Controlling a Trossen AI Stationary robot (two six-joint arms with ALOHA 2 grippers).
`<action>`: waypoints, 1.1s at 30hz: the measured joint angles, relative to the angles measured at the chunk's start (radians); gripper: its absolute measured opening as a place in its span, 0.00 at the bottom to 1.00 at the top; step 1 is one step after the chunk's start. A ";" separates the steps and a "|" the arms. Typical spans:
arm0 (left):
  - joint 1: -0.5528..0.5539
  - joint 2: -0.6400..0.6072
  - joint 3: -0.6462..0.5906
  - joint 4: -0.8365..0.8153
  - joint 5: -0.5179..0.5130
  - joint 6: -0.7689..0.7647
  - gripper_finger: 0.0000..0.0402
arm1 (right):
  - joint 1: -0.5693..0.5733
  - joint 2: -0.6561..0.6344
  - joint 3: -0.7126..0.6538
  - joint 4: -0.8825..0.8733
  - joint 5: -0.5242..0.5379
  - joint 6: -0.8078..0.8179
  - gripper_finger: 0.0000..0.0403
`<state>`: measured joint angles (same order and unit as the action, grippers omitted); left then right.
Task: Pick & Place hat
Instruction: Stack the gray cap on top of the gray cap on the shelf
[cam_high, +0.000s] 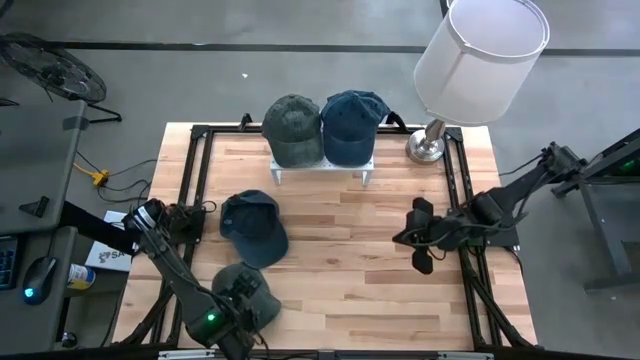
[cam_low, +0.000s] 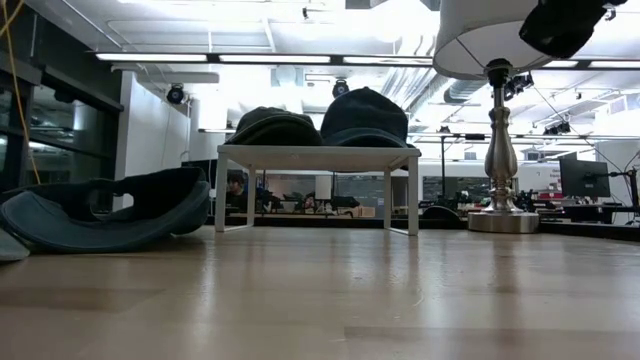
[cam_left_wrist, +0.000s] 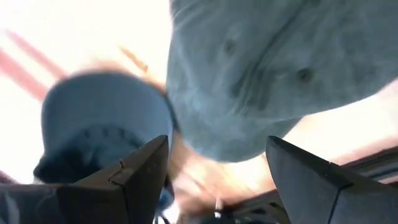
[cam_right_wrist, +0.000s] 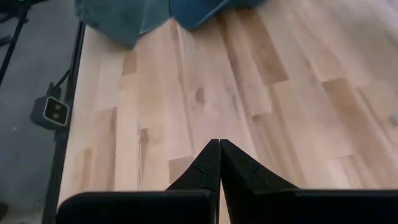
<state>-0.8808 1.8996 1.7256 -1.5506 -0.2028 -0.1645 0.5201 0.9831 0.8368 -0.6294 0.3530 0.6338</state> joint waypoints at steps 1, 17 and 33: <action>0.003 0.000 0.000 0.017 0.019 0.034 0.66 | 0.000 0.007 0.000 0.005 -0.007 0.005 0.00; 0.003 -0.001 -0.168 0.328 0.156 0.245 0.66 | 0.052 0.023 0.000 0.007 -0.022 0.025 0.00; 0.004 -0.001 -0.372 0.596 0.120 0.318 0.66 | 0.051 0.023 0.000 0.007 -0.020 0.031 0.00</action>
<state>-0.8768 1.8988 1.3532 -0.9543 -0.0830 0.1535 0.5713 1.0061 0.8368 -0.6228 0.3329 0.6649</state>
